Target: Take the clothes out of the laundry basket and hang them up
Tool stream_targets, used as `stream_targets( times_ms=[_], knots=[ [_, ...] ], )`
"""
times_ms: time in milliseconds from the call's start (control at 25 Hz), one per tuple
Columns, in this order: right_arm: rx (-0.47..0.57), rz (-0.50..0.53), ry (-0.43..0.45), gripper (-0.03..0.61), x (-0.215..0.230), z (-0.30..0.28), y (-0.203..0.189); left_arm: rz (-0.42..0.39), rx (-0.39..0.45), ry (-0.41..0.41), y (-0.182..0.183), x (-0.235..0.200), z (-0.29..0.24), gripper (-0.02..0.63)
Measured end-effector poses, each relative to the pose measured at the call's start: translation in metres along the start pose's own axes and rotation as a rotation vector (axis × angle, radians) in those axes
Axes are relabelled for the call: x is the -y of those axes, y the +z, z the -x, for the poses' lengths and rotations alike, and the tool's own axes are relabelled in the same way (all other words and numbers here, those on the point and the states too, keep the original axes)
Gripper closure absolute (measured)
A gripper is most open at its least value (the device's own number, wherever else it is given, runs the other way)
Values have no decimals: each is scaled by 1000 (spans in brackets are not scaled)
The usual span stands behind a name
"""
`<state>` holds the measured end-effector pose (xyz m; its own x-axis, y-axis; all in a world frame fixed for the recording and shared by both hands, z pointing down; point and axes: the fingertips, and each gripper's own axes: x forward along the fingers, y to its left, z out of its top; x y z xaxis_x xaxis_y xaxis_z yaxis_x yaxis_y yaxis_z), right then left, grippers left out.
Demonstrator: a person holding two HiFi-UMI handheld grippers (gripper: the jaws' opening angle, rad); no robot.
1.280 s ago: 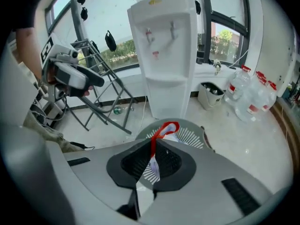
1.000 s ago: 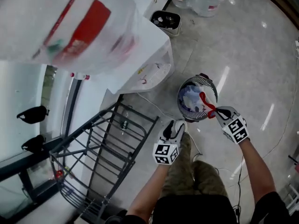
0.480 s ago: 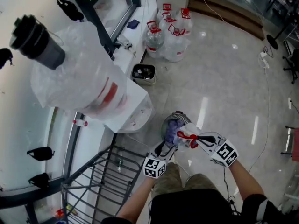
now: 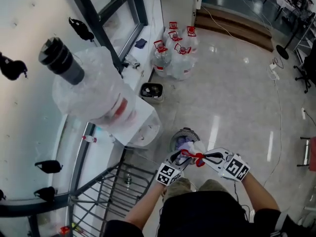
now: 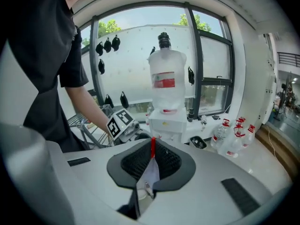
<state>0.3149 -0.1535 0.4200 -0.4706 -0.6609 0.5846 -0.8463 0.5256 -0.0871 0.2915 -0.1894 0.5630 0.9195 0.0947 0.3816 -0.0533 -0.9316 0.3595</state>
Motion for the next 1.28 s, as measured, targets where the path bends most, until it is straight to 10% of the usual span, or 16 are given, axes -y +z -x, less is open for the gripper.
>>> stream_targets(
  times_ms=[240,560,920,1280],
  knots=[
    [27,24,21,560,0,24,-7,-27,34,5,18,36,16,575],
    [58,65,106,560,-6,43,-26,97,260,167,76,90,86,595],
    [175,83,215,554,-63,36,-30,-5,381,373,142,141,142,597],
    [272,123,267,418,-124,46,-50,18,455,561,164,172,186,597]
  ],
)
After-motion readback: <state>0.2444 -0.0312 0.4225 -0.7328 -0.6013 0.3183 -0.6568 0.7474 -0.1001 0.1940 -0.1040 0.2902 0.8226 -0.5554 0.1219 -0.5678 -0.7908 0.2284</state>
